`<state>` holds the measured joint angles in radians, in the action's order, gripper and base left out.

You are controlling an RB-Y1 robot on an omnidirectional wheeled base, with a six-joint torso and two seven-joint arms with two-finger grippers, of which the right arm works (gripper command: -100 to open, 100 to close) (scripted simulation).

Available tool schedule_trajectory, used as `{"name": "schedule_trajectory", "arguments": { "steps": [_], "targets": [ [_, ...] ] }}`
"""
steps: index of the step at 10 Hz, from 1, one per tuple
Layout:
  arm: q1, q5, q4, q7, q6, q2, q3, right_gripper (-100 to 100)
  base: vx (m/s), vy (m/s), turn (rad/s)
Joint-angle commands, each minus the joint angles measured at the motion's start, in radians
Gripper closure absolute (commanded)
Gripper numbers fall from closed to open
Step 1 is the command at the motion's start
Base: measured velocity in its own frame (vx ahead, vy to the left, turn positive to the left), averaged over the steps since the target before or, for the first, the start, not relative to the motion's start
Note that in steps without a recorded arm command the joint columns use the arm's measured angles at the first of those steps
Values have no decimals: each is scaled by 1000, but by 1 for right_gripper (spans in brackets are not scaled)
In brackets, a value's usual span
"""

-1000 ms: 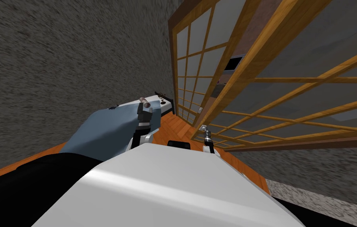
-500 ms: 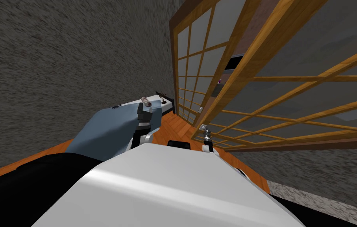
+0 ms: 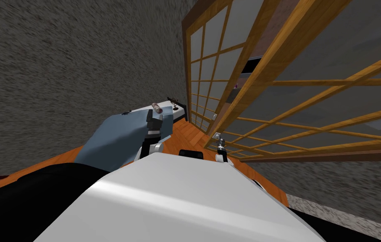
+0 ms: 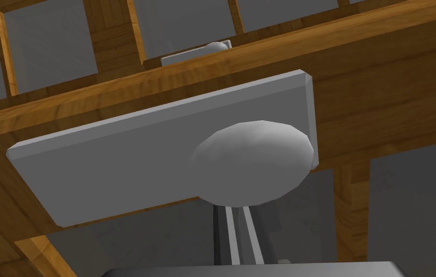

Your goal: Pull the door open

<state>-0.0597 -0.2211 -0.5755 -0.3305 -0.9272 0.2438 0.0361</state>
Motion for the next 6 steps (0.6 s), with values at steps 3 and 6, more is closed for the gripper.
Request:
{"name": "schedule_trajectory", "arguments": {
  "steps": [3, 6],
  "targets": [
    [-5, -6, -31, -41, 2, -21, -23, 100, -9, -2, -1],
    [17, -43, -54, -103, 38, -7, -14, -100, -44, -5, 54]
  ]
}}
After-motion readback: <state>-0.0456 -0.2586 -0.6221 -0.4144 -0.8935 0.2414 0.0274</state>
